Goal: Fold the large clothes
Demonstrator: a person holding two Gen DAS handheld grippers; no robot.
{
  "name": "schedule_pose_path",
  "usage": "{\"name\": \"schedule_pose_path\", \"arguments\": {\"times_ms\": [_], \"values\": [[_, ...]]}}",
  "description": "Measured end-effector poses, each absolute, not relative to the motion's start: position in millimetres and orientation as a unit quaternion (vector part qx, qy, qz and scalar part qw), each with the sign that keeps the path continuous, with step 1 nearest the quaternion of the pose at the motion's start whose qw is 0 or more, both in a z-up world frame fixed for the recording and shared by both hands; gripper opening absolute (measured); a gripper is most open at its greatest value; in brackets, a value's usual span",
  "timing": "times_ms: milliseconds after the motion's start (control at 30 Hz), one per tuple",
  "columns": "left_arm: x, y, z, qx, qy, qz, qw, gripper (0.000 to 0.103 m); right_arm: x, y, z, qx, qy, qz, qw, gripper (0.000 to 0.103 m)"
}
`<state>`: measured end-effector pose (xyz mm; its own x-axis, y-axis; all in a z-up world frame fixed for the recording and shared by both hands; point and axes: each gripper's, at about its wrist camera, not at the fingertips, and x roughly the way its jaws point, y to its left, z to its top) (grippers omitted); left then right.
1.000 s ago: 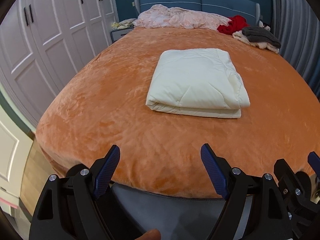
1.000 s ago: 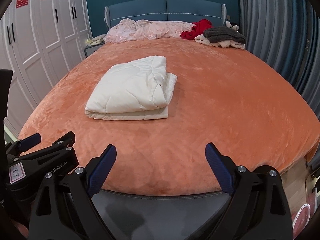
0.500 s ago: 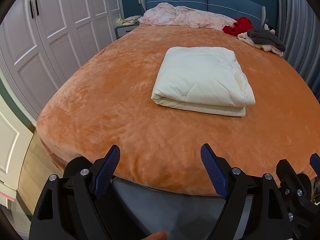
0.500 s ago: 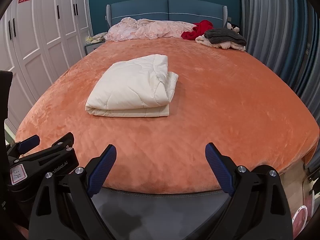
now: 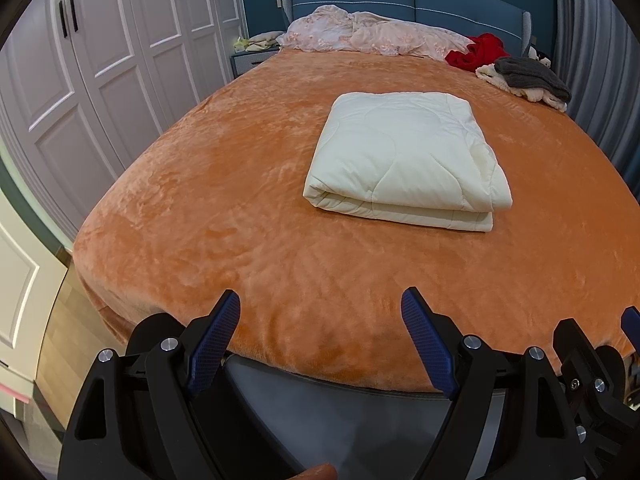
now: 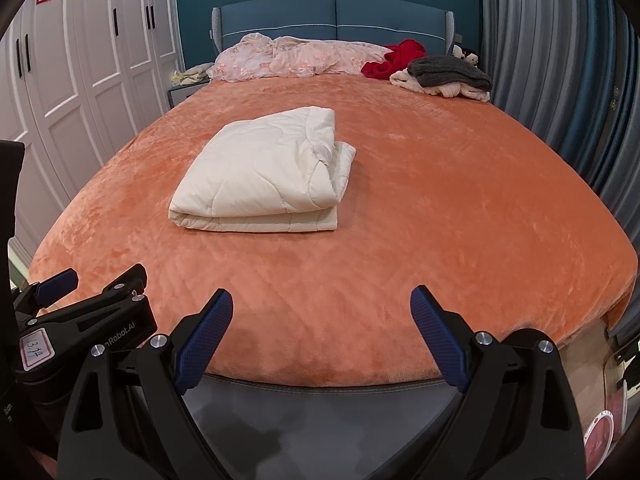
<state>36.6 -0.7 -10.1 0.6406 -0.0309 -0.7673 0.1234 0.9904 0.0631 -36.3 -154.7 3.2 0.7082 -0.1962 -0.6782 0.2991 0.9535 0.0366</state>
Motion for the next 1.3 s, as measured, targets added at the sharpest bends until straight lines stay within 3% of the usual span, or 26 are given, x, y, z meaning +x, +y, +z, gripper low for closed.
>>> {"name": "schedule_pose_path", "arguments": {"times_ms": [1300], "values": [[39.7,1.7,-12.1,0.063,0.415,-0.05,0.906,0.076,-36.2,-157.4,1.7,0.072,0.359,-0.135,0.921,0.088]]}}
